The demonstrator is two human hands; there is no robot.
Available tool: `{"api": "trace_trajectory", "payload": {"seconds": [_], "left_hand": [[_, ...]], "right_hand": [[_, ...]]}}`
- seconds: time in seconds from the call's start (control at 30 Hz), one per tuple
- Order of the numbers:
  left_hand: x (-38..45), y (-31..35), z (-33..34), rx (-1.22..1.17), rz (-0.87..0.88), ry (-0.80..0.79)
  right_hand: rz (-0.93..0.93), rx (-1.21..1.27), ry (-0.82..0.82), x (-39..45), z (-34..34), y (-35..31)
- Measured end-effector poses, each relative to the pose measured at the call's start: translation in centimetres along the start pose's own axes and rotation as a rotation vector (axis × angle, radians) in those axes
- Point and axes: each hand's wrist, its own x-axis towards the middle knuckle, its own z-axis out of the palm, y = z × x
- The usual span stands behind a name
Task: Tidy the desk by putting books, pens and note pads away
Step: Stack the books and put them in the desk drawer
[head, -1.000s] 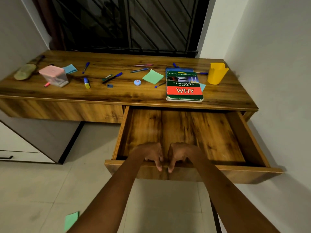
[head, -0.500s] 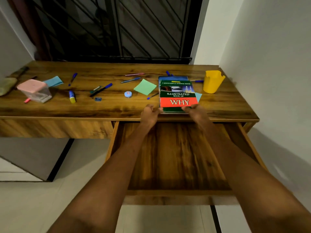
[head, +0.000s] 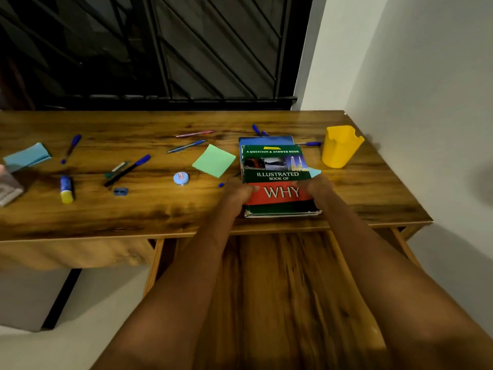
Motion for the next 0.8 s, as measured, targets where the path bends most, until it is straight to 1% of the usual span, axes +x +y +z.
{"api": "trace_trajectory", "payload": {"seconds": [0.07, 0.17, 0.3, 0.4, 0.47, 0.53, 0.57, 0.67, 0.8], "left_hand": [[0.5, -0.2, -0.2, -0.058, -0.016, -0.015], [0.8, -0.2, -0.2, -0.069, -0.022, -0.068], [0.6, -0.4, -0.2, -0.094, 0.019, -0.103], [0.4, -0.7, -0.3, -0.141, 0.048, -0.093], [0.1, -1.0, -0.3, -0.207, 0.061, -0.092], [-0.5, -1.2, -0.2, -0.272, 0.070, -0.092], [-0.9, -1.3, -0.3, -0.300, 0.075, -0.092], [-2.4, -1.8, -0.8, -0.374, 0.100, -0.104], [-4.8, -2.0, -1.8, -0.410, 0.164, -0.119]], "right_hand": [[0.041, 0.010, -0.013, 0.4, 0.1, -0.3], [0.126, 0.065, -0.022, 1.0, 0.4, -0.8], [0.175, 0.164, -0.047, 3.5, 0.4, 0.7], [0.181, 0.254, 0.010, 5.0, 0.1, 1.8], [0.183, 0.269, 0.011, 4.6, -0.3, 1.7], [0.152, 0.299, 0.002, 7.6, 0.1, 3.1], [0.141, 0.305, -0.017, 7.8, 0.0, 3.2], [0.126, 0.340, -0.028, 4.0, -1.2, 1.9], [0.086, 0.404, -0.095, -0.8, -3.0, 0.7]]}}
